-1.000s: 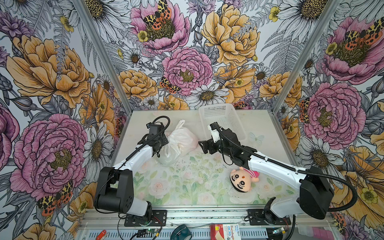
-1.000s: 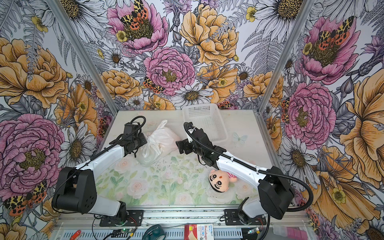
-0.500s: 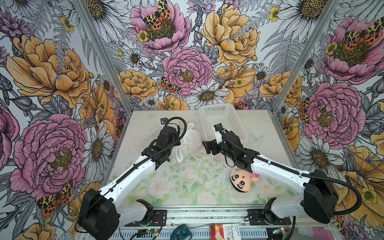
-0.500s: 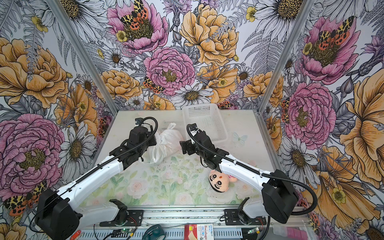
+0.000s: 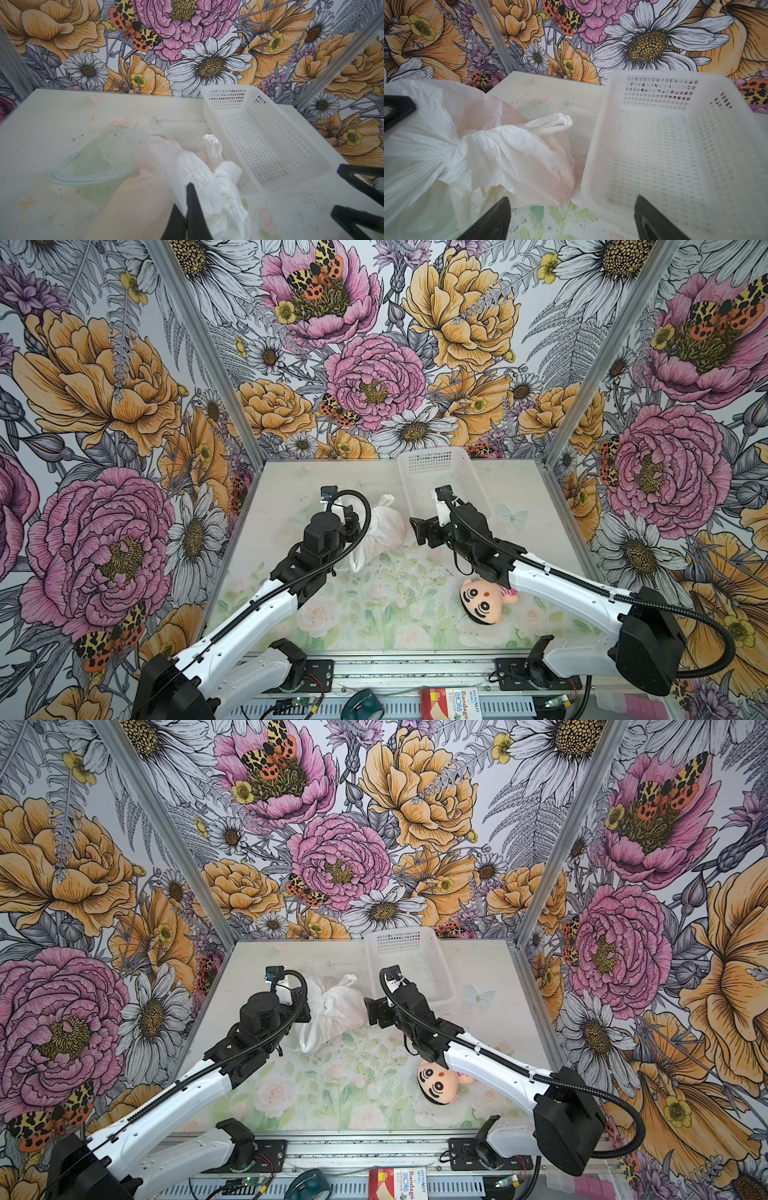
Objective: Untie the knot of the plastic bag and take out the fruit
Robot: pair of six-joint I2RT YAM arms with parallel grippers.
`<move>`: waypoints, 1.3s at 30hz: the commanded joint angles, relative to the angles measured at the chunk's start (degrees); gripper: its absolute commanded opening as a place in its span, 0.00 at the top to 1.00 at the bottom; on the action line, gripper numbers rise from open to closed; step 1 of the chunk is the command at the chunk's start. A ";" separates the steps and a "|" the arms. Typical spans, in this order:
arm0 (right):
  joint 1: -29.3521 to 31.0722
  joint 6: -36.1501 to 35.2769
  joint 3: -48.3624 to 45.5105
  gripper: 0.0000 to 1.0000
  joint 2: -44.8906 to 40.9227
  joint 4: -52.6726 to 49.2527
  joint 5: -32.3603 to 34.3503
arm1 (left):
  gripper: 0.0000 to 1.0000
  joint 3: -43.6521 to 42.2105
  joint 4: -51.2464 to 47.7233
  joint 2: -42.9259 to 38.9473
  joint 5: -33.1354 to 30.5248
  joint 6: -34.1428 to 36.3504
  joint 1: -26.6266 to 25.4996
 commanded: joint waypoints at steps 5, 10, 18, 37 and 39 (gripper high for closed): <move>-0.22 -0.75 -0.68 0.07 -1.99 1.72 1.13 | 1.00 -0.85 7.86 -2.56 5.45 5.21 -4.61; -0.22 -1.38 -0.83 0.13 -1.71 2.49 -0.94 | 1.00 -2.33 9.21 -5.12 5.31 6.71 -6.27; -0.22 -1.49 0.10 0.14 0.77 3.40 -5.75 | 1.00 -1.16 7.41 -0.09 -4.80 4.50 -3.55; -0.75 -0.42 5.82 0.16 14.56 4.23 -11.37 | 1.00 1.27 6.52 5.40 -2.90 4.45 -3.16; -0.84 -0.84 7.20 0.17 16.29 3.78 -11.67 | 1.00 1.15 6.53 5.21 -2.90 4.49 -3.15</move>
